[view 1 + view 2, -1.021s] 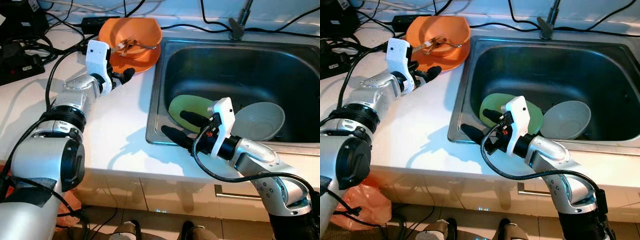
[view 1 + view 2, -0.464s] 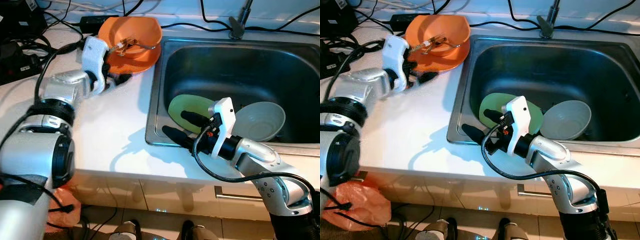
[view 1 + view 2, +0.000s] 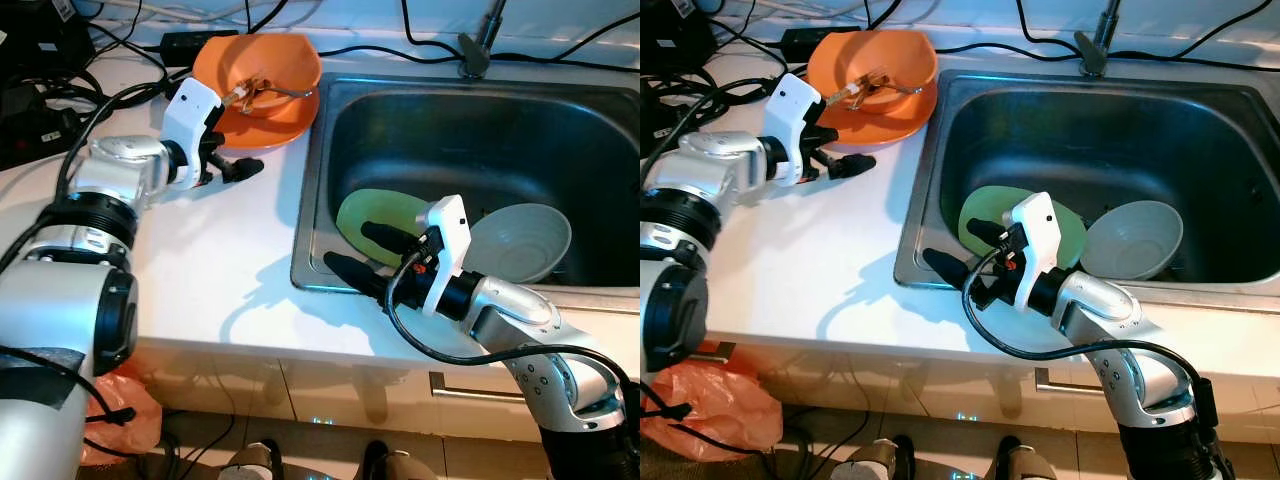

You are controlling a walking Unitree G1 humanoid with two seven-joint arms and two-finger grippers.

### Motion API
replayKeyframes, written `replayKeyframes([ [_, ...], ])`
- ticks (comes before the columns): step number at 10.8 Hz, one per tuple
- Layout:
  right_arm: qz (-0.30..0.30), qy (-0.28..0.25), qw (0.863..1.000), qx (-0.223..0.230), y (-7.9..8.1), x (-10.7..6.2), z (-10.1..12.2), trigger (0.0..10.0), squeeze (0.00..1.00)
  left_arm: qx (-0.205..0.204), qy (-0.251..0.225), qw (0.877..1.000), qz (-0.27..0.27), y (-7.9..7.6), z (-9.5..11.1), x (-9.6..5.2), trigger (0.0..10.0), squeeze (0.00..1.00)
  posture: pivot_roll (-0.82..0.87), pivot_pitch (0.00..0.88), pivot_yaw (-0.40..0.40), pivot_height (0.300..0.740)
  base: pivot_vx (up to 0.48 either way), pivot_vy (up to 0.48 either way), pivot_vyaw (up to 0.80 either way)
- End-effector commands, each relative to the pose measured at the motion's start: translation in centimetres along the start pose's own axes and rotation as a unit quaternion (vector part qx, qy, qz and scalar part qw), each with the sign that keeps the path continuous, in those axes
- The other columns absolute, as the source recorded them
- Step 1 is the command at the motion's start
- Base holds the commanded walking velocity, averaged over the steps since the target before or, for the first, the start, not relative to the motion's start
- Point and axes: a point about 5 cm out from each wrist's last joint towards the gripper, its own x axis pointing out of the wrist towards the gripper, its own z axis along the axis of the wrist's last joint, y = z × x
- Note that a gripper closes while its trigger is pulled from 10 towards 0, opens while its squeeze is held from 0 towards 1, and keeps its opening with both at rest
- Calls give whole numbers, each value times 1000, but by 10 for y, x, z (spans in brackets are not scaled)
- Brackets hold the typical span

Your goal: Kitchen organization

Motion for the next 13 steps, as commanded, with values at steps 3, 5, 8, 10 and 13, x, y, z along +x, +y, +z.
replayKeyframes([
  [3, 12, -4, 1000, -3, 2, 1, 1, 10000, 0, -6, 78, 995, -62, -5, -27, -2, 10000, 0, 38, 182, 28, 740, 0, 0, 0],
  [5, 13, -5, 1000, -3, 2, 2, 1, 10000, 0, 4, 79, 993, -93, -5, -24, -6, 10000, 0, 43, 176, 27, 740, 0, 0, 0],
  [8, 16, -6, 1000, -6, 1, 2, 2, 10000, 0, 18, 83, 981, -175, -11, -18, -11, 10000, 0, 51, 169, 25, 740, 0, 0, 0],
  [10, 18, -7, 1000, -6, 1, 3, 2, 10000, 0, 25, 79, 970, -230, -18, -11, -11, 10000, 0, 52, 168, 24, 740, 0, 0, 0],
  [13, 21, -8, 1000, -7, 1, 3, 3, 10000, 0, 47, 90, 937, -335, -33, -9, -14, 10000, 0, 53, 168, 25, 740, 0, 0, 0],
])
